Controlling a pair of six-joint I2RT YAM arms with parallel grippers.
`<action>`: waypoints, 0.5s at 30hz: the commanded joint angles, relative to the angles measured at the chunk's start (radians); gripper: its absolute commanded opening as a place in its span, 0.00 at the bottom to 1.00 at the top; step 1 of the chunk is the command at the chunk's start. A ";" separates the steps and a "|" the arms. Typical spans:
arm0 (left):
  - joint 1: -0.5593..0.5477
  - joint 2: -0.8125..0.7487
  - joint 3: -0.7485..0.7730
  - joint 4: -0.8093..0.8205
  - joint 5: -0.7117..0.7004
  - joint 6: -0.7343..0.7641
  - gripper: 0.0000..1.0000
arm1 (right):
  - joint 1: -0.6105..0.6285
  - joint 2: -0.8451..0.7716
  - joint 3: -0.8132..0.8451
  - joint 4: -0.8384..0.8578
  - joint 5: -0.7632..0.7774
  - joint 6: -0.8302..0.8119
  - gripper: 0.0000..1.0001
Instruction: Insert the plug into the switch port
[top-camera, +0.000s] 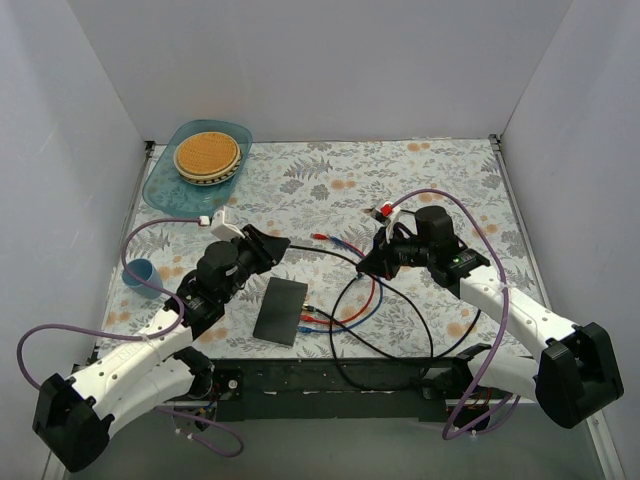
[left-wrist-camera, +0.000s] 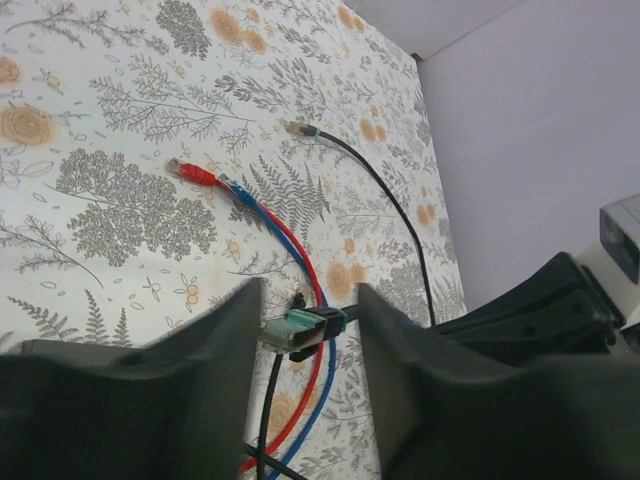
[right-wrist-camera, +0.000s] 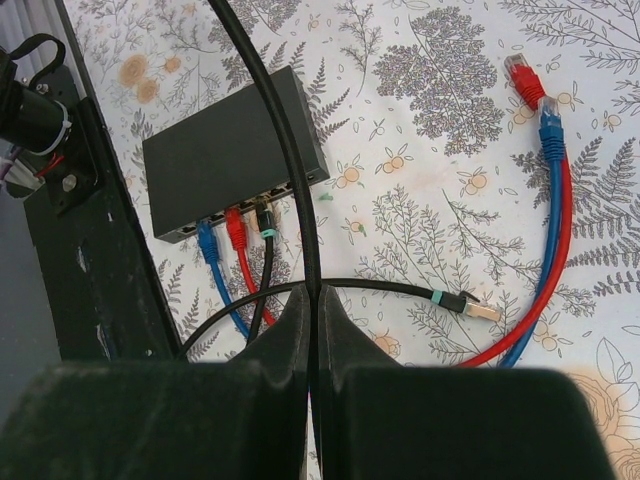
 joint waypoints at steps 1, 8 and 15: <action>0.020 0.006 0.042 0.020 0.011 0.023 0.17 | 0.008 -0.023 0.000 0.007 -0.022 -0.010 0.01; 0.025 0.014 0.069 -0.023 0.020 0.012 0.00 | 0.026 -0.002 0.072 0.013 0.038 -0.010 0.47; 0.025 0.045 0.079 -0.023 0.063 -0.029 0.00 | 0.167 0.106 0.267 0.042 0.197 -0.061 0.73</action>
